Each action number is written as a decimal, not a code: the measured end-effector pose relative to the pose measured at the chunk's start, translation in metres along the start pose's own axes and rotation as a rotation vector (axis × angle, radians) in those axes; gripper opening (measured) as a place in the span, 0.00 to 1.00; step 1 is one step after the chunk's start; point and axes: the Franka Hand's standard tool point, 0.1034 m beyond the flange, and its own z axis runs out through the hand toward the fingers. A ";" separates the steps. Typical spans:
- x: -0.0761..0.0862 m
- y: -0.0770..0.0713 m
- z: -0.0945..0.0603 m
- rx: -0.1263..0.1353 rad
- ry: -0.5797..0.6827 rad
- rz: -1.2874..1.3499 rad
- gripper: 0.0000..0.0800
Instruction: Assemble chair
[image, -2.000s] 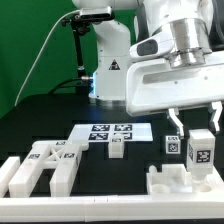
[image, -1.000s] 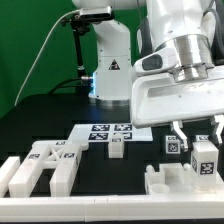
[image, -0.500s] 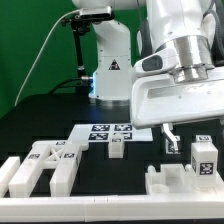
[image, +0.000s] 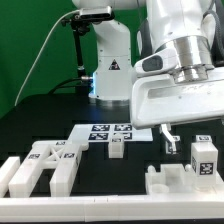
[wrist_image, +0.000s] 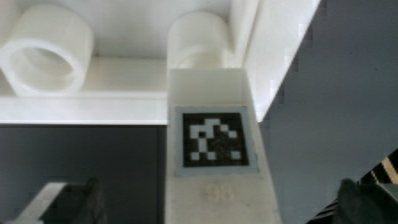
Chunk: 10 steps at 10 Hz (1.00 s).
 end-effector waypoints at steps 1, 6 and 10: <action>0.003 -0.004 0.002 0.005 -0.052 0.036 0.81; 0.020 -0.005 0.018 0.019 -0.192 0.070 0.81; 0.015 0.014 0.019 0.039 -0.434 0.079 0.81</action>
Offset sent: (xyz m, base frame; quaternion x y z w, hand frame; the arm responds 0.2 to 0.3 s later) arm 0.0263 -0.0089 -0.0050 -0.0198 -0.0270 0.0632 0.9974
